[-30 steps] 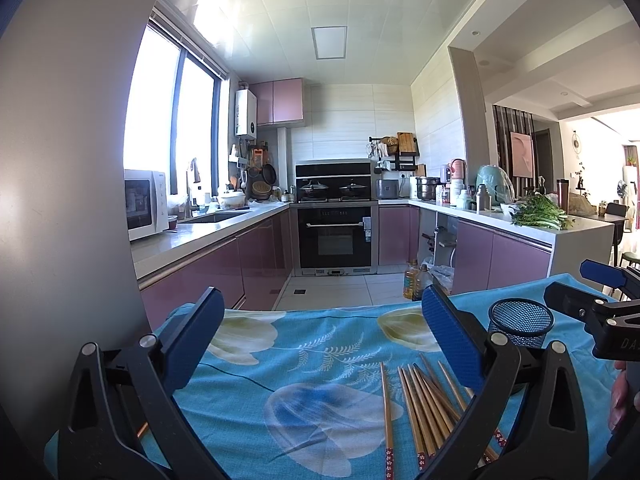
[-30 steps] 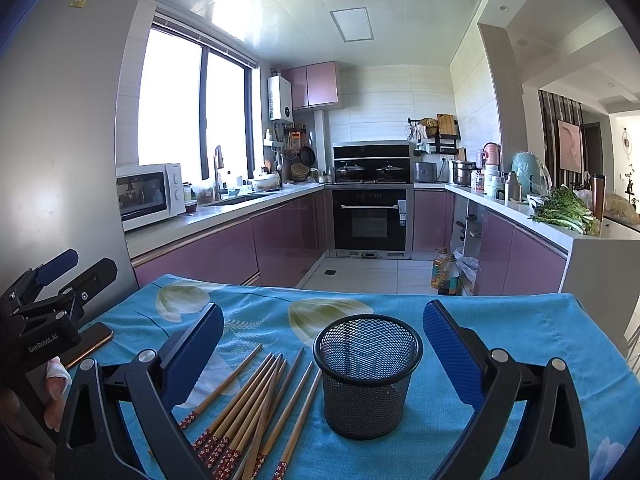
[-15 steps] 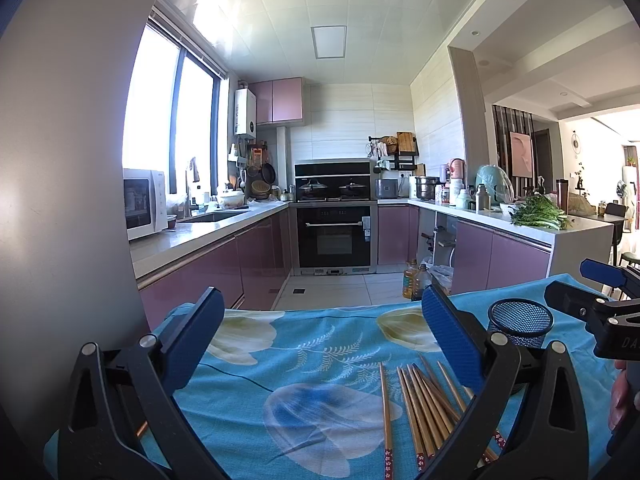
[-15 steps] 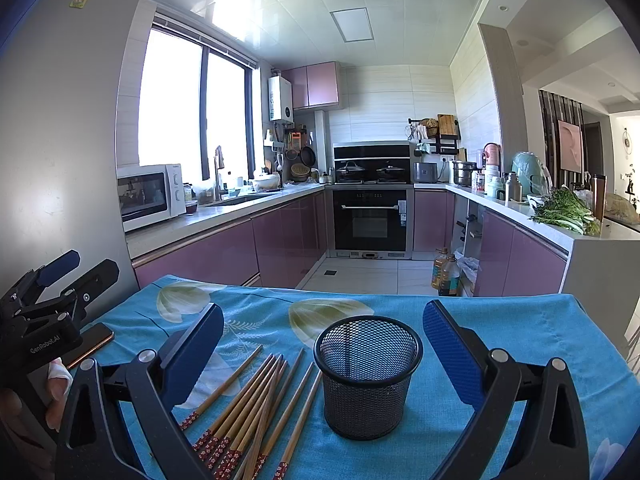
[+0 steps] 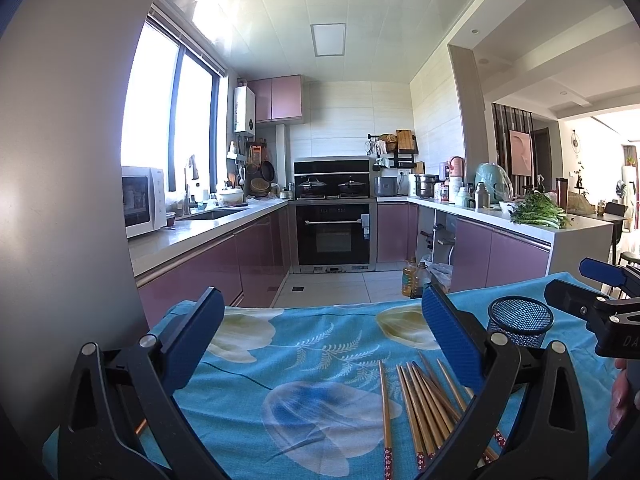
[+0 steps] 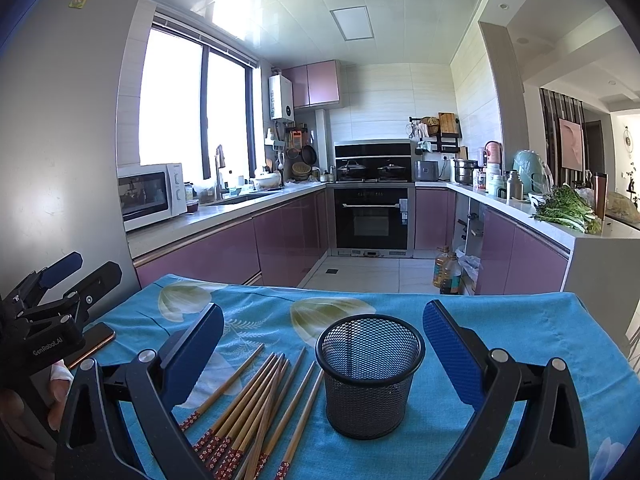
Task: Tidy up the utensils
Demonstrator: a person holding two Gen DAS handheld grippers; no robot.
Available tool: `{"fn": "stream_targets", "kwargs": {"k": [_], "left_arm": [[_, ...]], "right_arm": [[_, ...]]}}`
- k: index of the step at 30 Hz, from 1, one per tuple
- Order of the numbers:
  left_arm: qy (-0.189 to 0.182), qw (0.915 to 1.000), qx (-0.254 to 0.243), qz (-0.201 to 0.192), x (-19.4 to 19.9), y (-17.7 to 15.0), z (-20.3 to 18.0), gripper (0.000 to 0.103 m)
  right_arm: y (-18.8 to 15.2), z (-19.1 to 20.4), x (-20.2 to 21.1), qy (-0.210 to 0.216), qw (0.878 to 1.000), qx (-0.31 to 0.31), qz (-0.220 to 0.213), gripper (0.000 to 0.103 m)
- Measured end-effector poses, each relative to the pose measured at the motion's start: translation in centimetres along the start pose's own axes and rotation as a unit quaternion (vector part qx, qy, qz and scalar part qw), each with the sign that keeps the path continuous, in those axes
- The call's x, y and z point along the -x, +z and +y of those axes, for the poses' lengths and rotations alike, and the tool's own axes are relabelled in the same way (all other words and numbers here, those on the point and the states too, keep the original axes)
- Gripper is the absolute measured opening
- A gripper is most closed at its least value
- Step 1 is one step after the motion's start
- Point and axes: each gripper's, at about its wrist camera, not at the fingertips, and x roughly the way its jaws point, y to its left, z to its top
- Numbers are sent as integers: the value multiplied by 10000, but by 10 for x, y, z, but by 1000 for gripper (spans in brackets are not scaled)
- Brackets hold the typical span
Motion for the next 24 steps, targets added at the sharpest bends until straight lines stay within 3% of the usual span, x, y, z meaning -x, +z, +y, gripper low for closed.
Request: {"fn": "stream_targets", "kwargs": {"k": [24], "left_arm": [[-68,9999,8,85,-5,-9,0,97]], "right_arm": [[-1,1,0,78,9999,-37,51,97]]}}
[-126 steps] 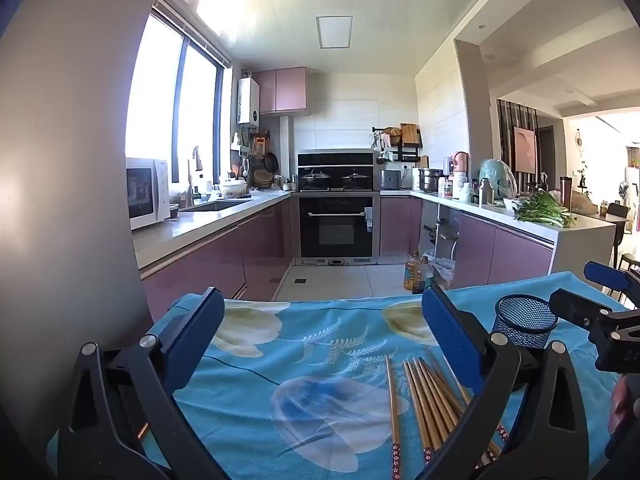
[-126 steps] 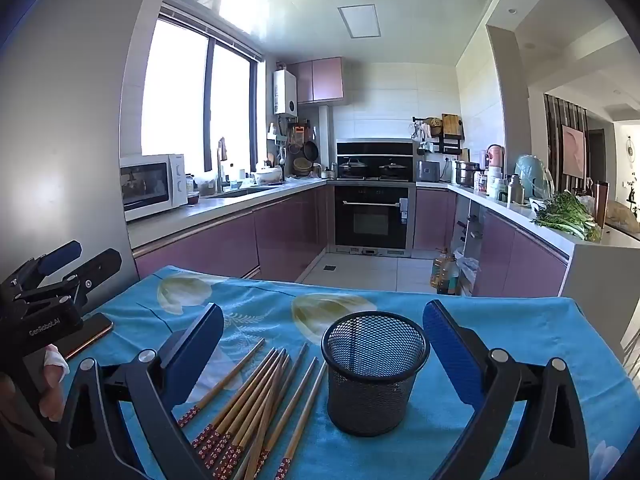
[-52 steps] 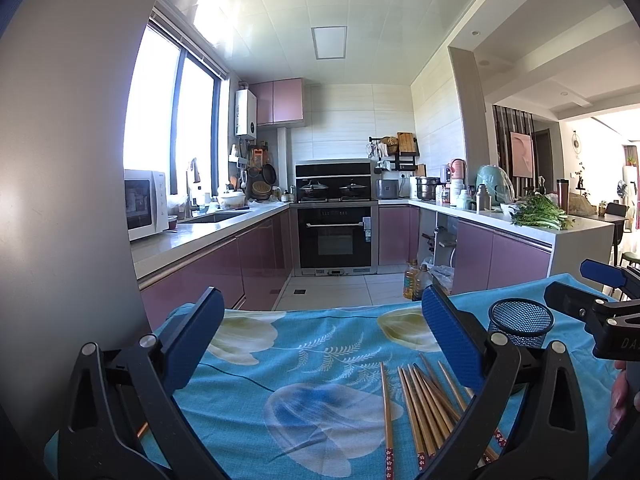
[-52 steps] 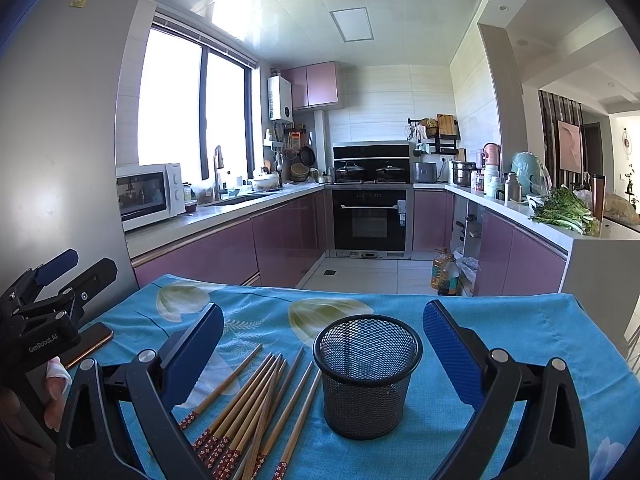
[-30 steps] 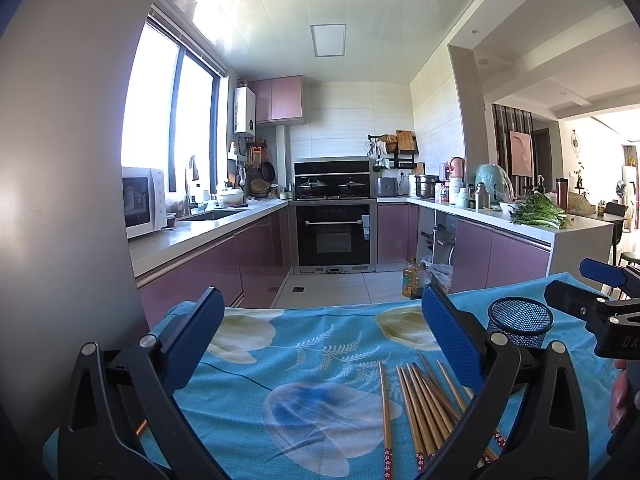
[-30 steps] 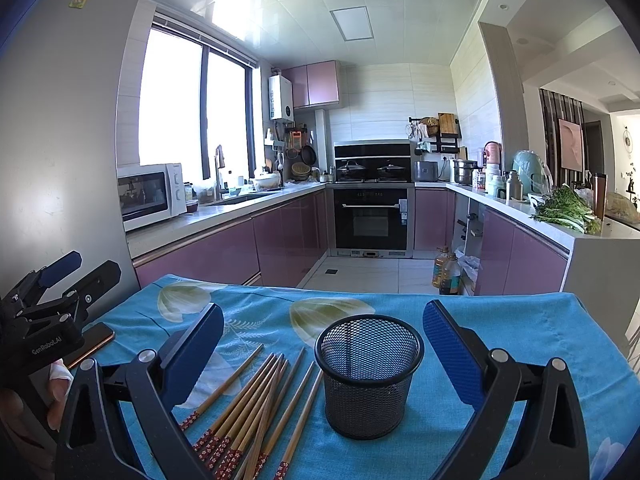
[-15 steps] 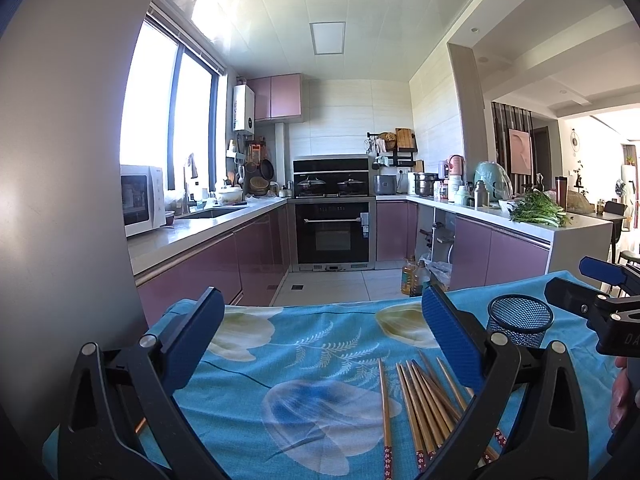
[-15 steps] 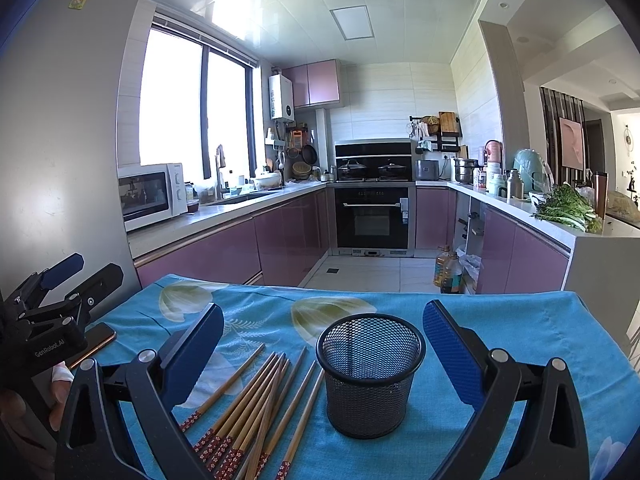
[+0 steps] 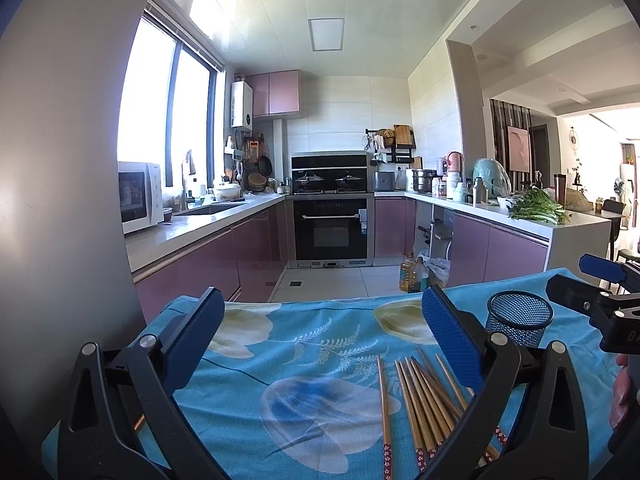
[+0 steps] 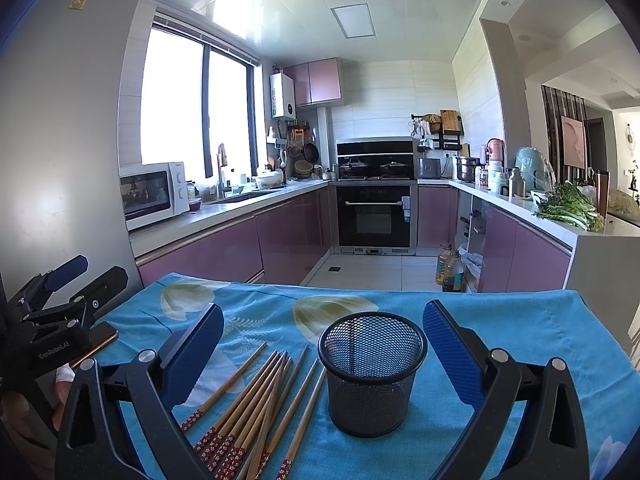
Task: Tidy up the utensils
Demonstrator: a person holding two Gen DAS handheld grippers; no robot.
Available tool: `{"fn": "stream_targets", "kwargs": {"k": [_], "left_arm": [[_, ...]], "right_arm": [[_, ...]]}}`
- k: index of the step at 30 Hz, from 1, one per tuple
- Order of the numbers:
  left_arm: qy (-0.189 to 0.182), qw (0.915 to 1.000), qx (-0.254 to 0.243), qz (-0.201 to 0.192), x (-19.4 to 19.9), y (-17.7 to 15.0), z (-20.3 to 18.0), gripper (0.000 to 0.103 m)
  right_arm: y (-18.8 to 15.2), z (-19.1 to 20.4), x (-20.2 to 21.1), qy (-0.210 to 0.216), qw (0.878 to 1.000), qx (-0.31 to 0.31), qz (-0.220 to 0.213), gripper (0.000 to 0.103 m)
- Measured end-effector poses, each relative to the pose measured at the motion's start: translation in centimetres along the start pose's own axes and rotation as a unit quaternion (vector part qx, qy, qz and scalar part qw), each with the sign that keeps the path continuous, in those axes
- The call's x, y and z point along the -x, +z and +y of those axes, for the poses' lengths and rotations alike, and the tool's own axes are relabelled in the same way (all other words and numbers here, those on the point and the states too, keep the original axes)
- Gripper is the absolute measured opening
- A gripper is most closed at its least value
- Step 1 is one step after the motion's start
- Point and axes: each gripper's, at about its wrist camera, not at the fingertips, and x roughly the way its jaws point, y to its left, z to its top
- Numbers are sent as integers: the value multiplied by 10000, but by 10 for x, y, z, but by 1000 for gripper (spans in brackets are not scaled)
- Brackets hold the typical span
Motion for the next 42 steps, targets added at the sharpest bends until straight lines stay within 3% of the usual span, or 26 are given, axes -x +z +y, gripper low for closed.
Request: {"fn": "stream_targets", "kwargs": {"k": [6,12,16,22,28,33,38,42], "left_arm": [[-142,9997,-62,201,-6,-4,3,97],[-445,9946,-307,881,-30,-16,3,92],[-680,9867,-423,1415,-49,-30,-1,83],[-1075,9710,-513,2074,-79,-54,-10,72],[-1255,9562,-745,2537,-100,-74,-25,57],[-1416,9461,-736,2817,-114,-81,-29,47],[-1553,9364,-732,3061,-132,-87,-35,39],[-1678,9281,-708,3247,-139,-89,-37,35]], "right_arm": [[-4,0,4,187,9996,80,198,95],[-22,3,-6,550,9942,217,901,71],[-38,7,-24,723,9856,214,1515,50],[-52,24,-53,970,9708,314,2169,33],[-59,30,-79,1117,9585,276,2607,20],[-65,29,-96,1120,9492,129,2937,17],[-69,24,-103,1144,9460,7,3032,15],[-69,16,-103,1155,9446,-226,3063,6]]}}
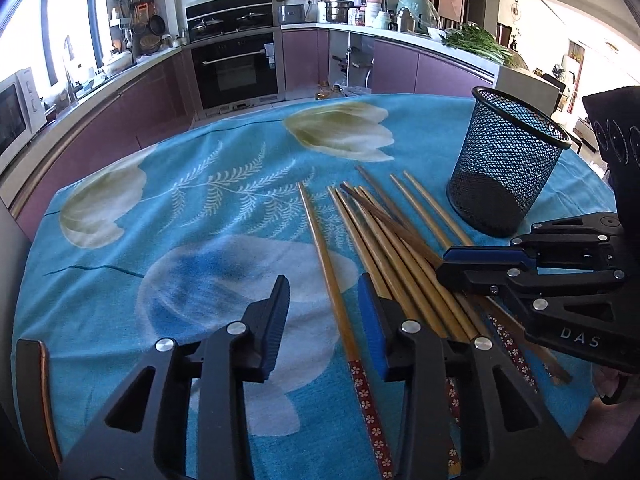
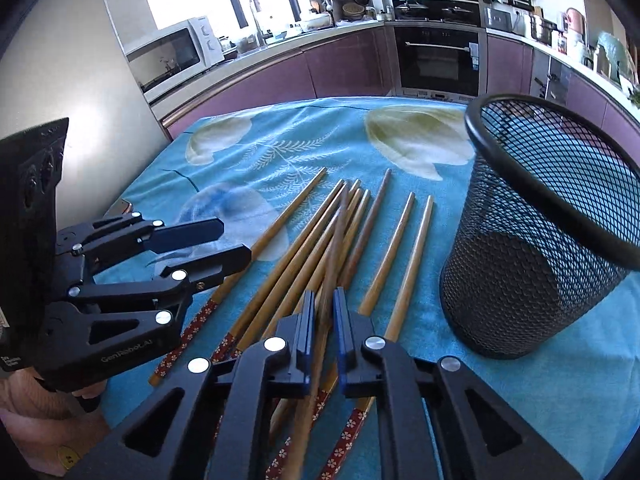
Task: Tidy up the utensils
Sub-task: 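Close the left gripper on one chopstick while the right gripper grasps another chopstick, then lift the left gripper's chopstick over the mesh cup while the right gripper carries its chopstick there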
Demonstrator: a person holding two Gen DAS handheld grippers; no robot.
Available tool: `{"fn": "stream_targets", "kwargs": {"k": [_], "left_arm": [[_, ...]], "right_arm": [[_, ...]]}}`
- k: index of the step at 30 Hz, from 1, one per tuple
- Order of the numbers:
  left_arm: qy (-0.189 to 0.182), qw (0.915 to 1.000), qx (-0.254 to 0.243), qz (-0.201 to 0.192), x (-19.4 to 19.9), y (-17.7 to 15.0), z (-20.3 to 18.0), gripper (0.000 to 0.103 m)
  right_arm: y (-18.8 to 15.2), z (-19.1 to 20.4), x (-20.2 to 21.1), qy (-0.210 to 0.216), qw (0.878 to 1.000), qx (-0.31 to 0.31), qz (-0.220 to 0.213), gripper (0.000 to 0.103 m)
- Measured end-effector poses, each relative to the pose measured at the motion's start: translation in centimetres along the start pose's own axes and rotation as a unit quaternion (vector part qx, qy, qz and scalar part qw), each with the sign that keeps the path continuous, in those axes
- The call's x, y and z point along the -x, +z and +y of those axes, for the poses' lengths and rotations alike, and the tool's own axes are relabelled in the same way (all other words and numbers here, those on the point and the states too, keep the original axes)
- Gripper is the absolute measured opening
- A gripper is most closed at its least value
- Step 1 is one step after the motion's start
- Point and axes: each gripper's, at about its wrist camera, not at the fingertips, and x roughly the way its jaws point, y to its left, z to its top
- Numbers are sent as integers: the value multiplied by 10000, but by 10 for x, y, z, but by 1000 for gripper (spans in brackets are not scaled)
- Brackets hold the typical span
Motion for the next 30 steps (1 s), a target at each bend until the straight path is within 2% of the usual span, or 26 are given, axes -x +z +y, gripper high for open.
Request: {"fn": "stream_targets", "kwargs": {"k": [6,7,12,19,30], "left_arm": [[-208,9993,131,291,-19,8,-2,21],[-211,9992,149,291,-18,6,0,14],[-269,9986,334,305,-19,9,1,8],[-413,9982,404,182,-1,8,1,8],[-991,9922,447,-606,73,27,4,8]], "right_arm": [[-3,-6,12,189,9997,-127,-128,6],[-3,-6,15,199,9996,-105,-172,6],[1,-6,35,241,9989,0,-401,6],[1,-9,68,259,9958,120,-875,6],[7,-25,113,248,9871,66,-1578,6]]}}
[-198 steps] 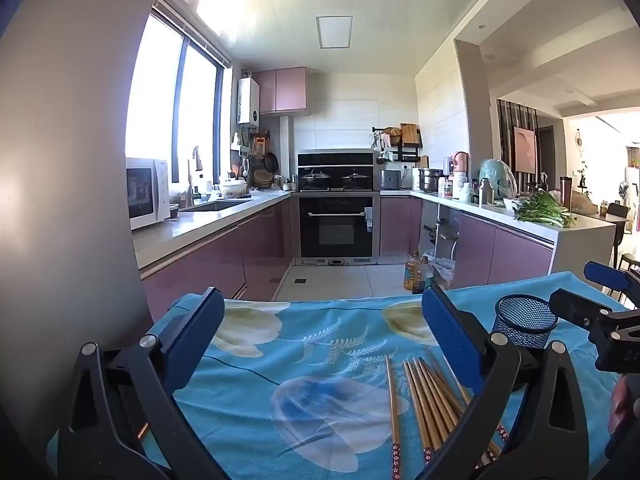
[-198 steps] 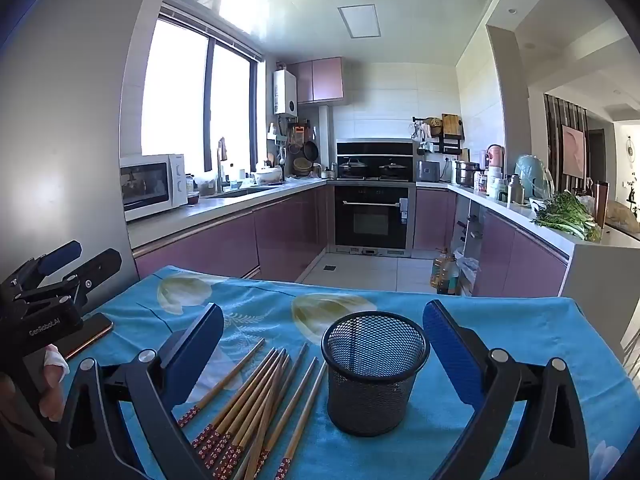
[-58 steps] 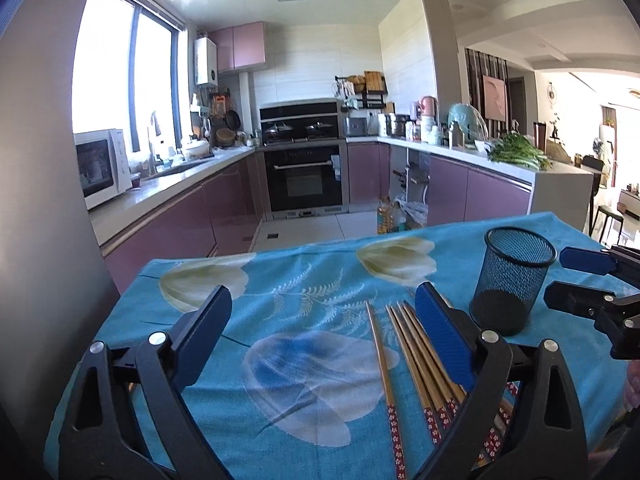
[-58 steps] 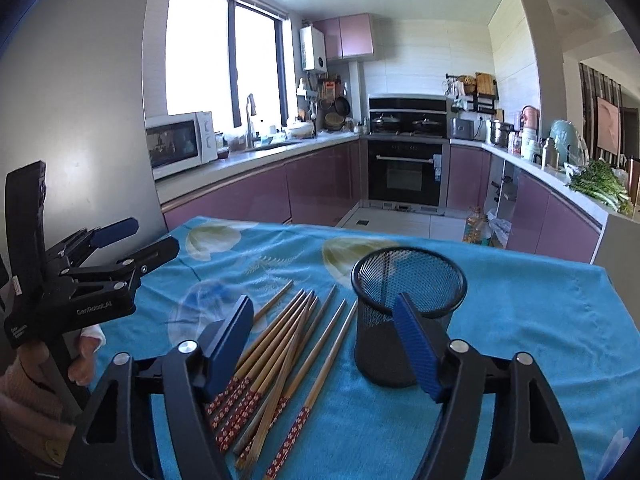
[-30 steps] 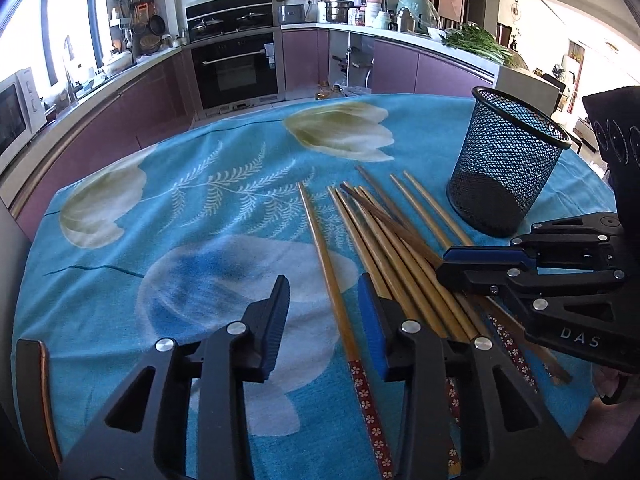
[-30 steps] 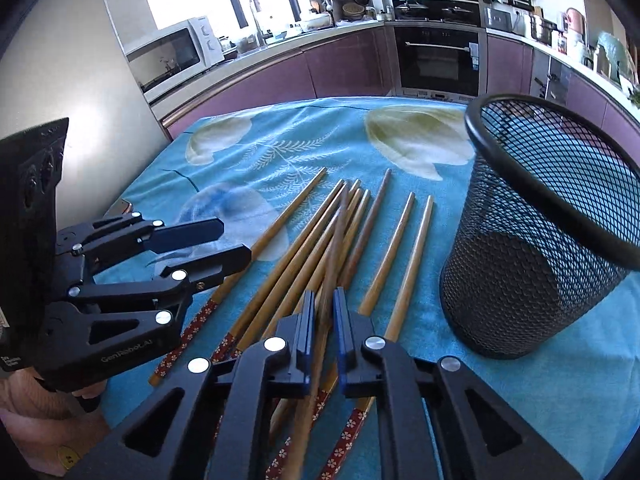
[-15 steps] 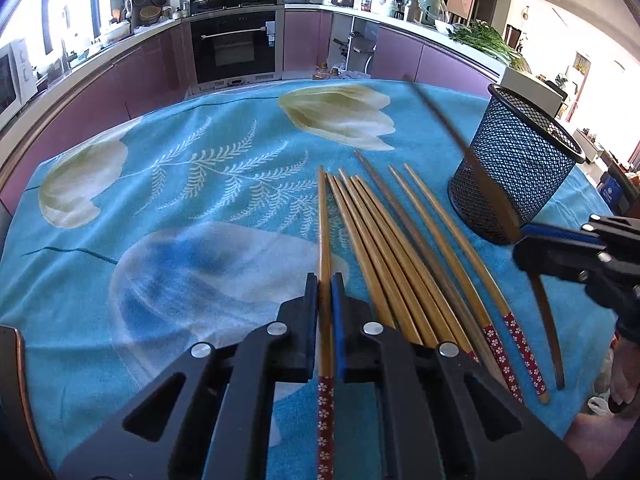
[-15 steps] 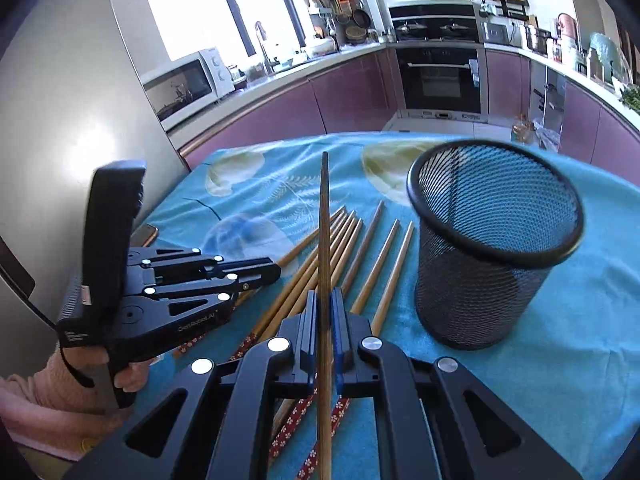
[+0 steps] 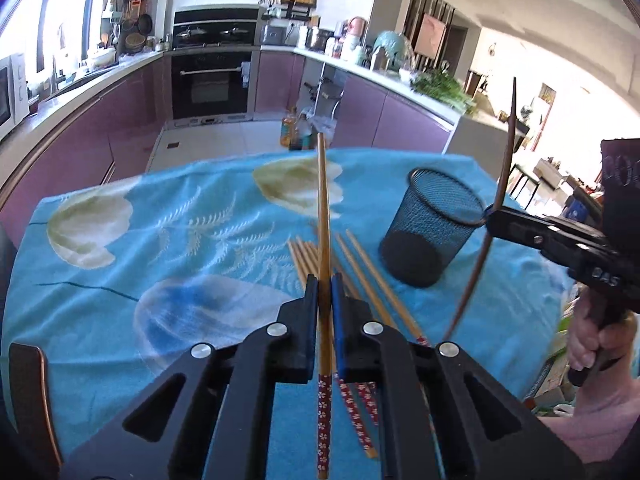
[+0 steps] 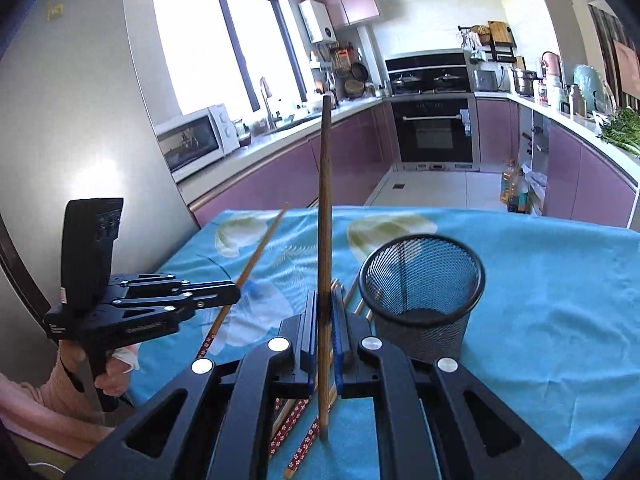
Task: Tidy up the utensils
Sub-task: 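Lift the left gripper's chopstick over the mesh cup while the right gripper carries its chopstick there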
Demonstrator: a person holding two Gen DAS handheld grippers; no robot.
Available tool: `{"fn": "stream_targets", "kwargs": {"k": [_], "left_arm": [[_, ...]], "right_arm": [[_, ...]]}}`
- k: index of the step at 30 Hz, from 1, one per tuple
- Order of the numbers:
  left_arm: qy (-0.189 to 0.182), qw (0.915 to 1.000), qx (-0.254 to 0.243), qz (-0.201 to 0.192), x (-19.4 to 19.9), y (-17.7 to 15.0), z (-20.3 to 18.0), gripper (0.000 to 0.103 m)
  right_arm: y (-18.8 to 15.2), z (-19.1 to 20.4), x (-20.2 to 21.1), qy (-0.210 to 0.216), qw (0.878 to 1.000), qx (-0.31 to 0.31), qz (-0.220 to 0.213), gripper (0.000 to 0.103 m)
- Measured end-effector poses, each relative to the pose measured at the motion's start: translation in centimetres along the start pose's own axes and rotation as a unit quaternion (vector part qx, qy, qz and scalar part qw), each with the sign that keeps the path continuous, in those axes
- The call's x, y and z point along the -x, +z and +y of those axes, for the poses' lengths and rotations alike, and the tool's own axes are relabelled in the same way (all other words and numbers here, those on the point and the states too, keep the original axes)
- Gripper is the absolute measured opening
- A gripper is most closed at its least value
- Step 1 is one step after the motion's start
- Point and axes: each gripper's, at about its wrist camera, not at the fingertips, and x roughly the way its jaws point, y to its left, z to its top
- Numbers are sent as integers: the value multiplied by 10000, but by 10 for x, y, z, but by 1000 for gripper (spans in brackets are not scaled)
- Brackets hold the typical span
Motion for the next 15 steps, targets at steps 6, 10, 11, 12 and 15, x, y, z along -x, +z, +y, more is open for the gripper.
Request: {"fn": "stream_targets", "kwargs": {"k": [6,10,11,12,15], "left_arm": [[-222,9989,132,-395,33,18,-3,8],[-411,9961,217,-754,46,34,-7,8],[-429,9951,212,-867,48,40,-10,8],[-448,9941,222,-965,49,45,-12,8],[-565,9913,288,-1155,45,60,-22,8]], "right_arm": [[13,-6,13,22,9996,75,-284,6],[27,-12,22,54,9989,104,-458,6],[30,-14,26,40,9986,121,-517,6],[34,-15,30,39,9982,131,-590,6],[44,-20,38,31,9971,158,-740,6]]}}
